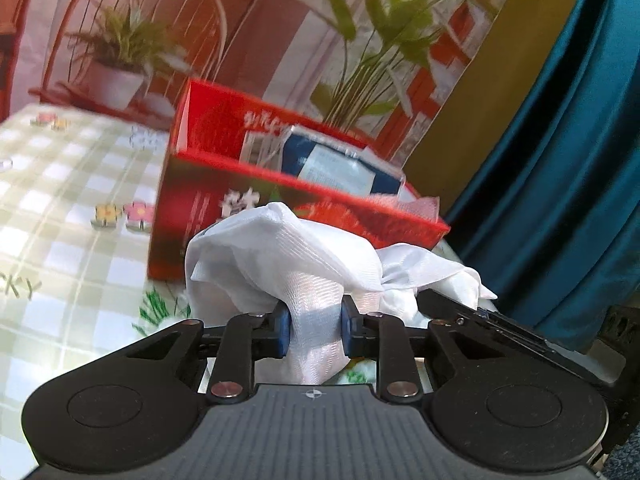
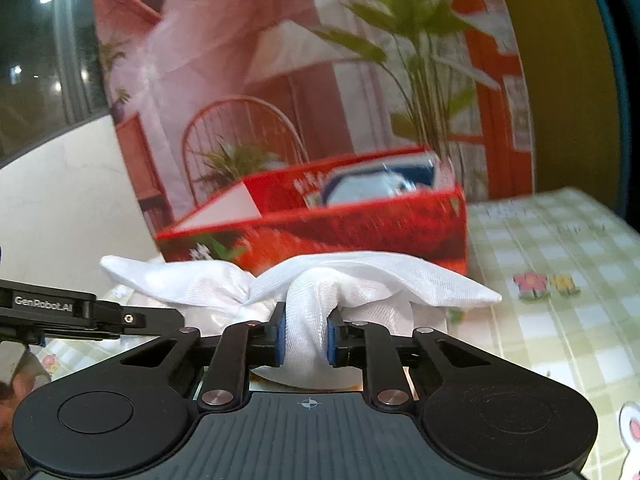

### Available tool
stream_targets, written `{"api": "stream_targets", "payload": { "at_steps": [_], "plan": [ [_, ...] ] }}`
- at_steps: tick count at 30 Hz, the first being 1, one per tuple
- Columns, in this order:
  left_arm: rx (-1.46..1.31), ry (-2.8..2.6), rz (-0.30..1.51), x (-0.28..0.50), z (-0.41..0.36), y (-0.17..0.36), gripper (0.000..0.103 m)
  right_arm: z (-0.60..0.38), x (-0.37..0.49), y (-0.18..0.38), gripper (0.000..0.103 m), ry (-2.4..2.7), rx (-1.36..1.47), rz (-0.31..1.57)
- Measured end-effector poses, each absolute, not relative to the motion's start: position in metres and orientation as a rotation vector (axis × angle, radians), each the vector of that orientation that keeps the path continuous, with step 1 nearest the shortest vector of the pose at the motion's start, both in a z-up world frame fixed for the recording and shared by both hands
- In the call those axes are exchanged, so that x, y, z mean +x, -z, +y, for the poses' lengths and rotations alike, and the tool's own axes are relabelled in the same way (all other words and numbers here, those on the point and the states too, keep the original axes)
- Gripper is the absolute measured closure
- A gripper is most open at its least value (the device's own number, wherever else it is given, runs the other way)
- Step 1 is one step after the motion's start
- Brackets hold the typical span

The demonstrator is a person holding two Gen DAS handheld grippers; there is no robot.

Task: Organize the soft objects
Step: 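Lift the white cloth bundle with both grippers toward the red box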

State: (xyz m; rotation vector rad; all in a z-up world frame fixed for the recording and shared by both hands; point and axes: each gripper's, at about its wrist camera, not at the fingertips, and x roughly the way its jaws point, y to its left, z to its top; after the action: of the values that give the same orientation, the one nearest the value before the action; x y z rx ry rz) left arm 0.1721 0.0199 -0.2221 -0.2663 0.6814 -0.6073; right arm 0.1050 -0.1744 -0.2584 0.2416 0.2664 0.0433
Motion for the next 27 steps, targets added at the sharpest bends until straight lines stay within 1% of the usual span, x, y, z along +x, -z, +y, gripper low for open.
{"api": "stream_targets", "payload": {
  "at_steps": [4, 7, 11, 15, 18, 21, 27],
  "plan": [
    [-0.152, 0.638, 0.557, 0.158, 0.016, 0.189, 0.078, -0.173, 0.098, 0.238, 0.086, -0.061, 0.242, 0.206],
    [-0.132, 0.648, 0.481, 0.157, 0.018, 0.167, 0.078, -0.173, 0.096, 0.217, 0.086, -0.075, 0.223, 0.156],
    [-0.158, 0.647, 0.449, 0.171, 0.022, 0.147, 0.078, -0.176, 0.102, 0.188, 0.086, -0.096, 0.196, 0.109],
    [-0.11, 0.649, 0.417, 0.187, 0.013, 0.128, 0.078, -0.18, 0.121, 0.161, 0.086, -0.104, 0.148, 0.094],
    [-0.099, 0.649, 0.421, 0.21, 0.006, 0.117, 0.077, -0.189, 0.143, 0.142, 0.086, -0.11, 0.155, 0.11],
    [-0.133, 0.65, 0.467, 0.245, -0.001, 0.113, 0.077, -0.201, 0.172, 0.126, 0.086, -0.101, 0.151, 0.15],
    [-0.07, 0.631, 0.552, 0.3, -0.032, 0.124, 0.077, -0.211, 0.229, 0.119, 0.086, -0.022, 0.034, 0.251]
  ]
}}
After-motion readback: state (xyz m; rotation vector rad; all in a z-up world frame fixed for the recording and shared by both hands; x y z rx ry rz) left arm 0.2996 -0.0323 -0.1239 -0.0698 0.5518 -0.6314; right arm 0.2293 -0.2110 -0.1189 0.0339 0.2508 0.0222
